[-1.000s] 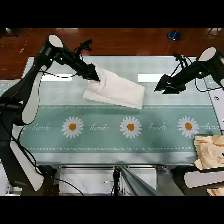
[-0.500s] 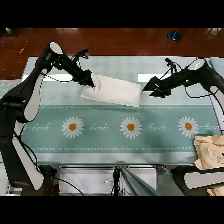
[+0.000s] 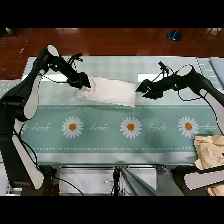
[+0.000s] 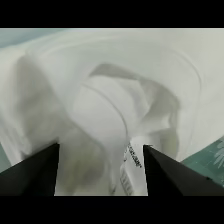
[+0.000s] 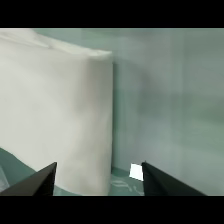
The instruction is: Fold the shirts.
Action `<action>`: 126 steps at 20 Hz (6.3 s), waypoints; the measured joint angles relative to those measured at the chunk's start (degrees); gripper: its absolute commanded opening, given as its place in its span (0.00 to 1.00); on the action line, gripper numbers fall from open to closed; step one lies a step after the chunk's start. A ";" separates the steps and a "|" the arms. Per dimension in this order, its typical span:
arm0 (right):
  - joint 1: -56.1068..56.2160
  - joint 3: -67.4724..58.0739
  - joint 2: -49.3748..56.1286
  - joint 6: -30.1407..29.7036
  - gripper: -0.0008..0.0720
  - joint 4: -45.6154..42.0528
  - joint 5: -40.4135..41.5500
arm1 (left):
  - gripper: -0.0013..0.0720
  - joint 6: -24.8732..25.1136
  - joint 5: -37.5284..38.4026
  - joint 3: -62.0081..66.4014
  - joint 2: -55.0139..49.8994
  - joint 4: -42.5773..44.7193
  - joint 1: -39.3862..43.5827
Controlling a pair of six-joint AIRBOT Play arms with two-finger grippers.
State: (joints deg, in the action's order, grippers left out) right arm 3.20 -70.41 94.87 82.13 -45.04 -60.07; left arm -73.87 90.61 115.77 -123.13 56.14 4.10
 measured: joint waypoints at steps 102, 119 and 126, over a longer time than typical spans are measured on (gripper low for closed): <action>-82.38 19.37 -41.35 7.63 0.04 -50.99 7.37 | 0.46 -1.97 0.57 0.92 18.14 3.82 -20.55; 2.36 -28.30 -0.35 -0.70 0.26 -47.21 -27.10 | 0.47 -2.91 1.07 0.92 18.40 29.79 6.71; -2.97 -30.21 0.24 -0.22 0.51 -35.63 -24.87 | 0.48 -6.12 -4.68 0.92 18.12 34.12 9.92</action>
State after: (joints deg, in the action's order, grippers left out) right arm 0.23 -100.62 95.11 81.91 -80.66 -84.95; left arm -79.99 85.93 116.68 -105.01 90.26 14.02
